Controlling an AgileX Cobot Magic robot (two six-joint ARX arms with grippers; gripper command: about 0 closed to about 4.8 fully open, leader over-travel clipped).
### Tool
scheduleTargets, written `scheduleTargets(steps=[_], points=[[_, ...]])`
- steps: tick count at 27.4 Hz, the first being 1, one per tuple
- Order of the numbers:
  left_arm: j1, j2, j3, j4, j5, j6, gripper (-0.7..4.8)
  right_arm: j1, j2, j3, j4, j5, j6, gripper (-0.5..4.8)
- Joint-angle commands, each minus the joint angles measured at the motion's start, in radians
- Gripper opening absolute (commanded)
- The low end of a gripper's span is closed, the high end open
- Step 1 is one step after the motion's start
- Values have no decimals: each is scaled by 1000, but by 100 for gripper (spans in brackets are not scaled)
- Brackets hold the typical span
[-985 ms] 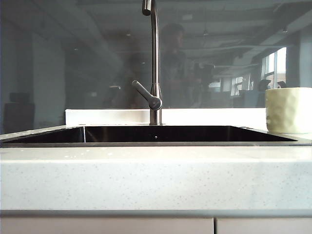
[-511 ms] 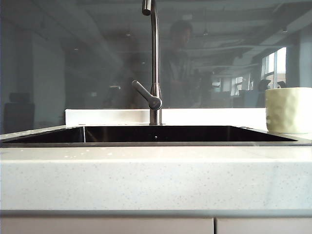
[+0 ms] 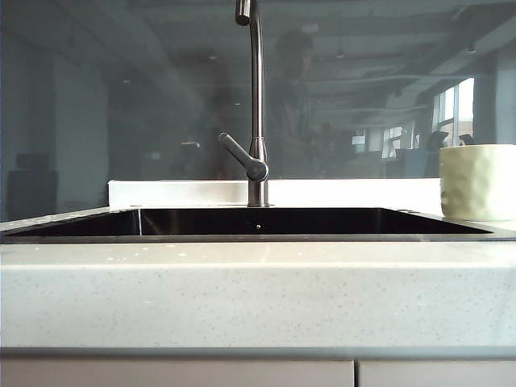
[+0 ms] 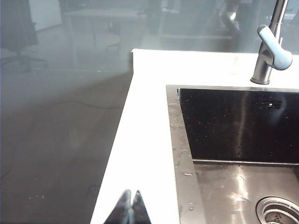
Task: Pick up the mug next to the sink, go to the faucet to get some water, pour the water into the sink, and finally put the mug back to its place.
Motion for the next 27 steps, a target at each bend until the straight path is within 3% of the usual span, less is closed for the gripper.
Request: scheduleTargets(steps=[1, 7, 14, 18, 27], points=[[1, 0, 3, 11, 3, 4, -5, 0, -3, -4, 17, -12, -4, -8], [1, 0, 3, 11, 3, 4, -5, -40, -3, -4, -9, -72, -10, -8], [1, 0, 3, 11, 3, 4, -5, -61, -3, -4, -82, -62, -14, -8], [1, 0, 3, 11, 3, 4, -5, -58, -3, -4, -81, 6, -24, -8], [1, 0, 3, 11, 3, 4, -5, -57, -3, -4, -82, 2, -59, -8]])
